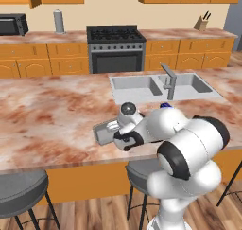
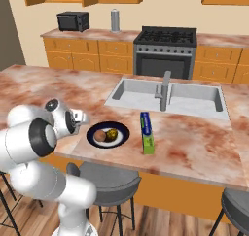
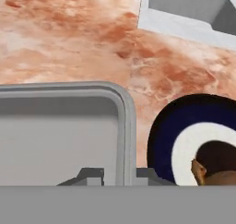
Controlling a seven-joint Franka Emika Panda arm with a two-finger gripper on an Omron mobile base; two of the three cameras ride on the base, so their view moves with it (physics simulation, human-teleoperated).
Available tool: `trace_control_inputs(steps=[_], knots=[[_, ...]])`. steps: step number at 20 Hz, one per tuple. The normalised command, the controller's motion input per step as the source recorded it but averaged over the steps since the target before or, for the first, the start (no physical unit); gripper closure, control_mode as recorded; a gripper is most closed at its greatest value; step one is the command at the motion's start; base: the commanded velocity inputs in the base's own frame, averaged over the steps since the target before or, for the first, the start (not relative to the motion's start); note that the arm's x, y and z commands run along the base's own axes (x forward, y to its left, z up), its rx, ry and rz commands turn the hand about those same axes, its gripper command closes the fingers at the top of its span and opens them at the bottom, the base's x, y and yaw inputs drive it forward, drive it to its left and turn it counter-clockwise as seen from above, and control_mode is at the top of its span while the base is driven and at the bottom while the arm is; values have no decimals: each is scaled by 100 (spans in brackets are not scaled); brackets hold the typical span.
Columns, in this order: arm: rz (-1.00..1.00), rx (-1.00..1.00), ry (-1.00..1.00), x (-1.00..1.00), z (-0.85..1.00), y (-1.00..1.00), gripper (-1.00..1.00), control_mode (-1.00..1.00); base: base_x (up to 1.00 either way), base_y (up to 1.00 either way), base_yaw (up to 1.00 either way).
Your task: Retrieve the tupperware and aluminum foil from the cabinet and place them on the dining counter near the plate with lemon and onion to prepare for storing leftovers.
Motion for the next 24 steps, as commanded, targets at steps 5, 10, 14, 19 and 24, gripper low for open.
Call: trace_control_inputs(steps=[5,10,14,19,24], knots=[[0,0,0,73,-43,12,-100,-100,0,0,0],[0,0,0,37,-7,19,-100,-100,0,0,0],[0,0,0,3,40,-4,-100,-100,0,0,0],[0,0,0,0,97,-11,-100,-100,0,0,0],[0,0,0,-1,100,-8,-100,-100,0,0,0]])
